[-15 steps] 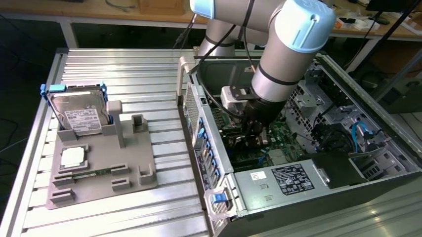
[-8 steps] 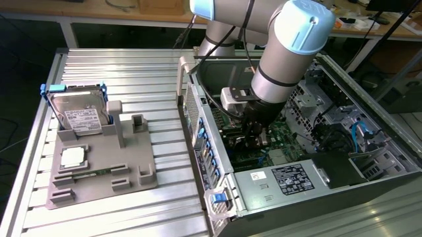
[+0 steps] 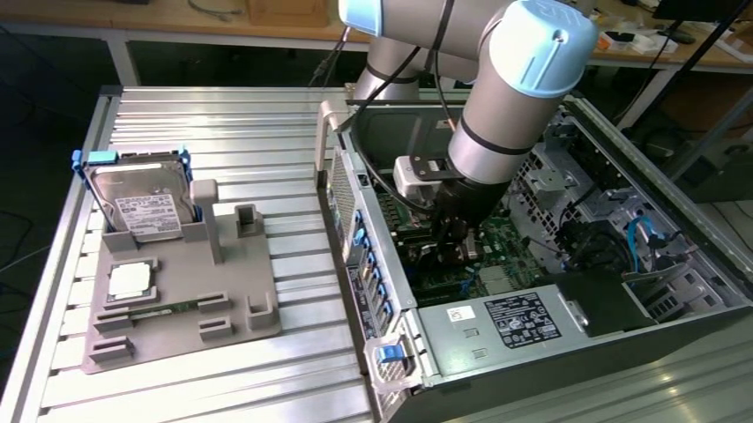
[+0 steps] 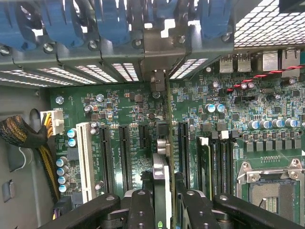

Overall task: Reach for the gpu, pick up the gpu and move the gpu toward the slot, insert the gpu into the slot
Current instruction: 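Insert the gpu into the slot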

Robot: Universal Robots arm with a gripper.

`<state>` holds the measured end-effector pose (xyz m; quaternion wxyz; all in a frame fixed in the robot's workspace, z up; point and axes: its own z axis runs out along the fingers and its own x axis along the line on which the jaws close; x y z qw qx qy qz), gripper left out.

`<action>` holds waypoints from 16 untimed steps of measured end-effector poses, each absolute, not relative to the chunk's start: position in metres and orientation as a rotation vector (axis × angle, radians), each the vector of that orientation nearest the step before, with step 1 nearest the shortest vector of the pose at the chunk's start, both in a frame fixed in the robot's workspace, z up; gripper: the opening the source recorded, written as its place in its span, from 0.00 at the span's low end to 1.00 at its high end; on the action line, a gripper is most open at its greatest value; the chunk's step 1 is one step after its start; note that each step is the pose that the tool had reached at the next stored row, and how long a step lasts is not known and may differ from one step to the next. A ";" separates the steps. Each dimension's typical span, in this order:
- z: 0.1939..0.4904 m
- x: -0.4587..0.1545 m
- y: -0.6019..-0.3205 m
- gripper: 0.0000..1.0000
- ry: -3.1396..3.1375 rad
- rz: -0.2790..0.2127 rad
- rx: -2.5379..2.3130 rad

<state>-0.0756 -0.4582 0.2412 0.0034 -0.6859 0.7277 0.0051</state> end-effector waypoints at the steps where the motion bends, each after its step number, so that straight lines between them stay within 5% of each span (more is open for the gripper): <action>1: 0.241 -0.076 -0.458 0.28 2.281 0.016 -2.150; 13: 0.241 -0.076 -0.458 0.27 2.281 0.017 -2.150; 16: 0.241 -0.076 -0.458 0.34 2.281 0.016 -2.150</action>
